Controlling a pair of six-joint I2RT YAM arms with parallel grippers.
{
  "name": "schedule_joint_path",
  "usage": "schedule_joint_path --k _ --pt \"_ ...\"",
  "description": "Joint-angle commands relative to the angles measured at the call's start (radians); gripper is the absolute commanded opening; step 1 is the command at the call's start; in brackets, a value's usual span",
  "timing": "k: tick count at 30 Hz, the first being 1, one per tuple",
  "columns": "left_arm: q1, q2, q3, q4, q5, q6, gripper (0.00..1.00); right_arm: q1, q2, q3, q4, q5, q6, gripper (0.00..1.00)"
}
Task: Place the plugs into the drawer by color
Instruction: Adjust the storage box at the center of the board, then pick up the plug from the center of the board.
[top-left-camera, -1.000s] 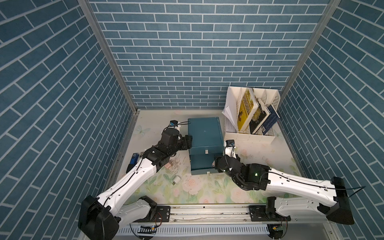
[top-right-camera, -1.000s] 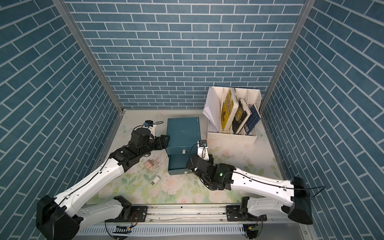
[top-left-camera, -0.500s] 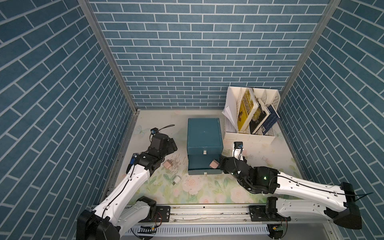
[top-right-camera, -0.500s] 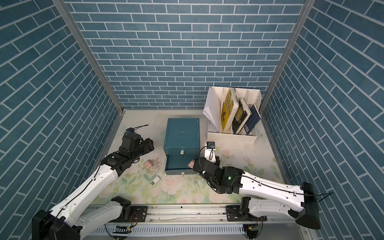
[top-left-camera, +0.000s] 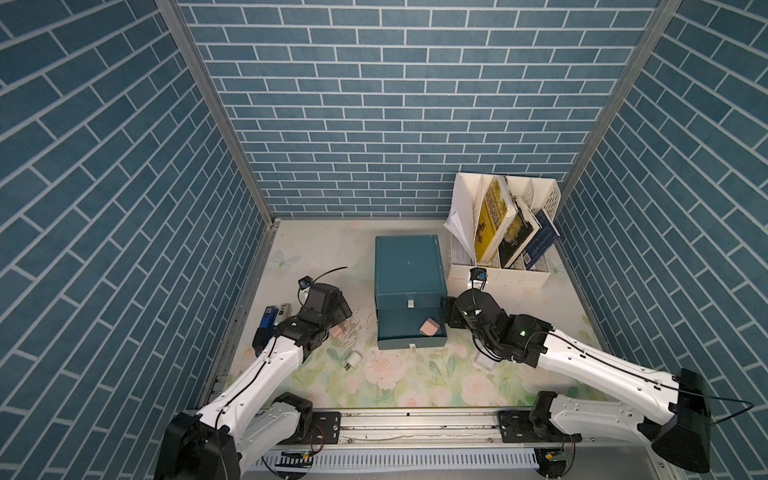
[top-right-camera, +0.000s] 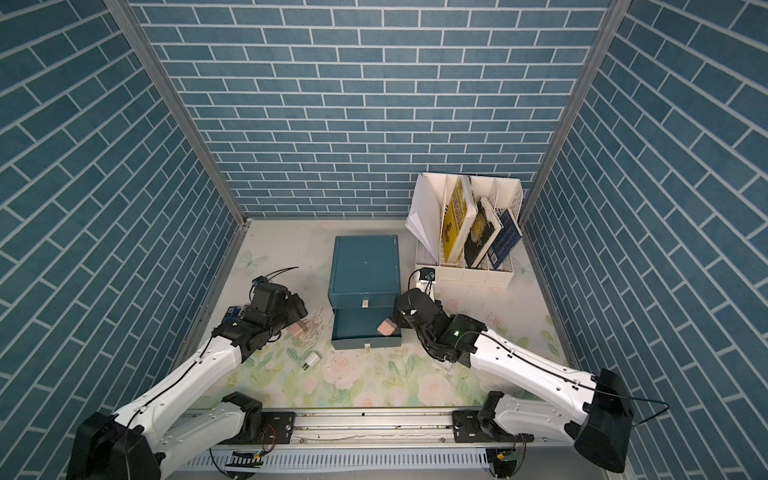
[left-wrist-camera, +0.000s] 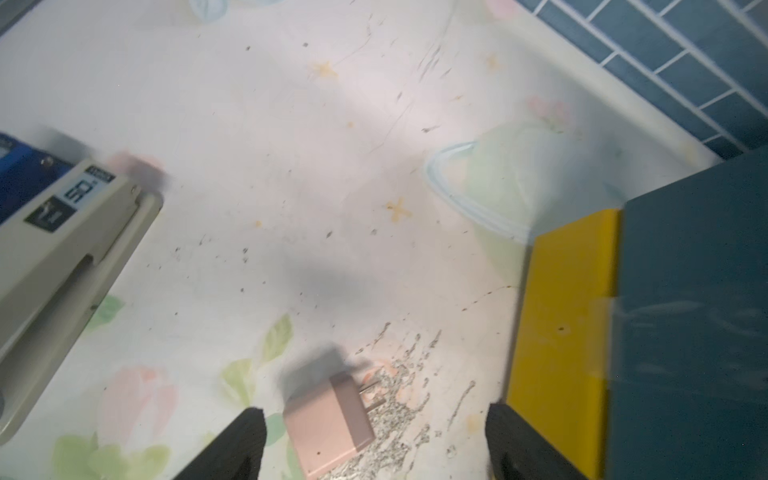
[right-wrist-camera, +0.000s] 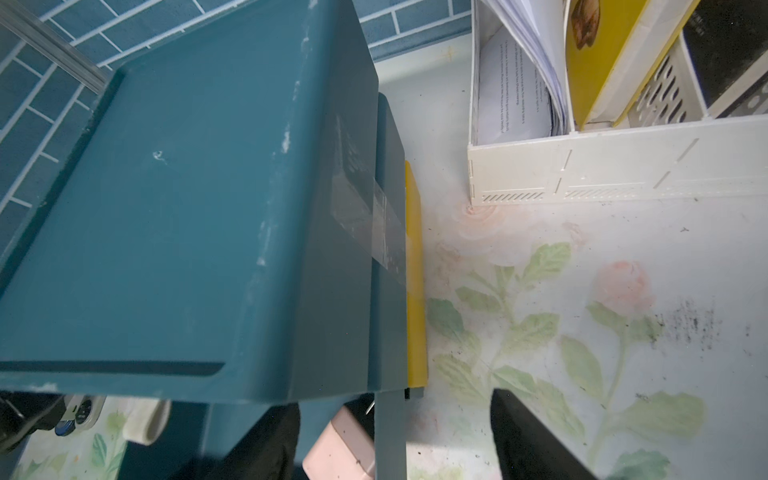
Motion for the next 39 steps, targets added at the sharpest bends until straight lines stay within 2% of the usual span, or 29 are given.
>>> schedule_joint_path --k 1,8,17,29,32,39 --pt "0.011 -0.017 -0.032 0.014 -0.049 -0.042 0.88 -0.026 0.009 0.025 0.017 -0.032 -0.034 0.74" --pt "0.029 0.06 -0.058 0.059 -0.048 -0.039 0.89 -0.008 -0.056 -0.023 0.054 -0.098 -0.042 0.69" --pt "0.032 0.216 -0.06 0.149 0.018 -0.053 0.77 0.041 -0.157 -0.116 0.013 -0.058 0.031 0.65" --pt "0.031 0.204 -0.149 0.152 0.045 -0.079 0.69 0.044 -0.148 -0.114 0.02 -0.033 0.038 0.63" --pt "0.031 0.209 -0.168 0.168 0.067 -0.08 0.65 0.045 -0.147 -0.116 0.022 -0.037 0.038 0.62" --pt "0.031 0.15 -0.139 0.127 0.042 -0.059 0.42 0.048 -0.168 -0.134 0.013 -0.035 0.057 0.61"
